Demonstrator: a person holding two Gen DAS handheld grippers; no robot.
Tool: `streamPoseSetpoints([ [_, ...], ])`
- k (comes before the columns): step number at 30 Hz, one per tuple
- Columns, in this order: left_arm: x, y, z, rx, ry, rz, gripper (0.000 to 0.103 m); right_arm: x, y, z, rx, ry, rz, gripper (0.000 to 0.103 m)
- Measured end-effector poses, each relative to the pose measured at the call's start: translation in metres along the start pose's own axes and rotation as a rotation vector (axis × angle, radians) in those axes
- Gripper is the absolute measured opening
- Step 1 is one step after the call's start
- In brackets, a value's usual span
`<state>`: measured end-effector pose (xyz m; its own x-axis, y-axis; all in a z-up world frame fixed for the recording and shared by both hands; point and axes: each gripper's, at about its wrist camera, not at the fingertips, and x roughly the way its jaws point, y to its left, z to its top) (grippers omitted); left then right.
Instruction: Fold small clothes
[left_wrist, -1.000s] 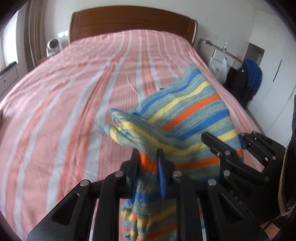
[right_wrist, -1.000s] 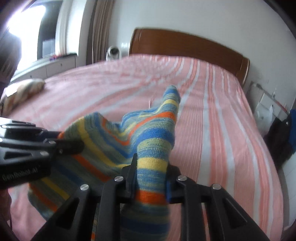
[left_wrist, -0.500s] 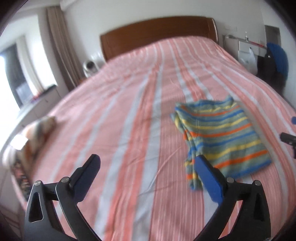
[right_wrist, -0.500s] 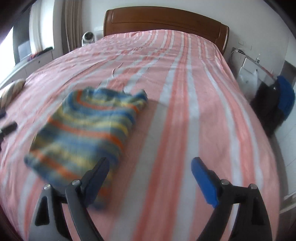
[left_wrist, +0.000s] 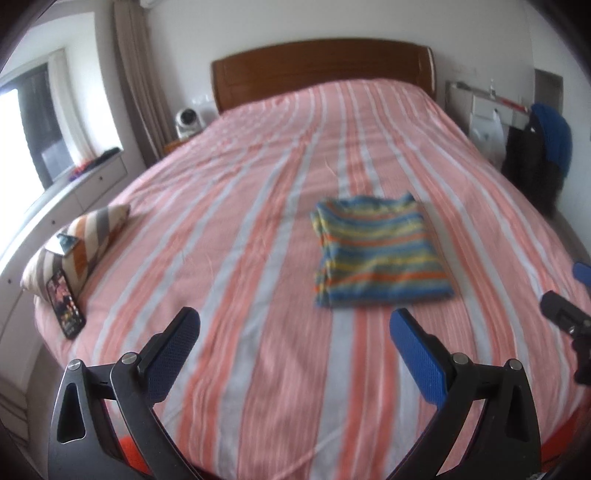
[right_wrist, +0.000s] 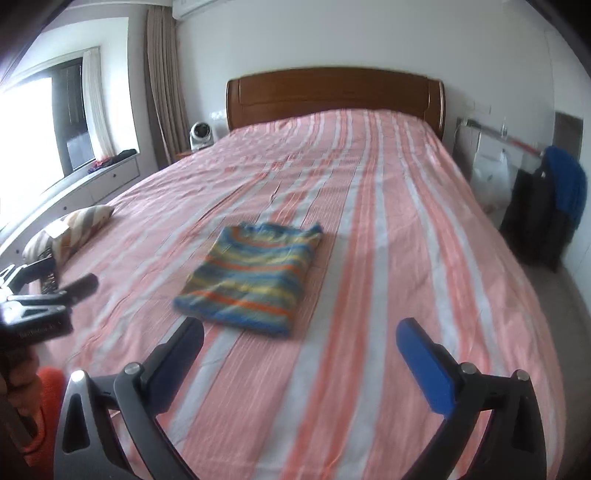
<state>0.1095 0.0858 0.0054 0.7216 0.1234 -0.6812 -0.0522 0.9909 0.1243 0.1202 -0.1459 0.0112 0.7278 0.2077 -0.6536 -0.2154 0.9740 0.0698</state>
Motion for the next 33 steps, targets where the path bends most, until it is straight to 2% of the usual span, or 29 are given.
streamPoseSetpoints([
  [3, -0.005, -0.002, -0.010, 0.003, 0.038, -0.025, 0.103, -0.010, 0.009, -0.011, 0.013, 0.007, 0.025, 0.103],
  [6, -0.014, -0.003, -0.018, 0.003, 0.042, -0.027, 0.103, -0.021, 0.018, -0.018, 0.010, 0.023, 0.041, 0.103],
  [10, -0.027, -0.007, -0.027, 0.011, 0.048, -0.055, 0.103, -0.028, 0.029, -0.024, -0.010, 0.099, 0.001, 0.103],
  [15, -0.038, -0.009, -0.035, 0.001, 0.058, -0.082, 0.103, -0.047, 0.038, -0.029, -0.022, 0.107, -0.011, 0.103],
  [20, -0.043, -0.007, -0.034, -0.013, 0.039, -0.075, 0.103, -0.054, 0.045, -0.026, -0.052, 0.079, -0.045, 0.103],
  [33, -0.037, -0.008, -0.035, -0.028, 0.037, -0.043, 0.103, -0.047, 0.041, -0.031, -0.041, 0.110, -0.066, 0.103],
])
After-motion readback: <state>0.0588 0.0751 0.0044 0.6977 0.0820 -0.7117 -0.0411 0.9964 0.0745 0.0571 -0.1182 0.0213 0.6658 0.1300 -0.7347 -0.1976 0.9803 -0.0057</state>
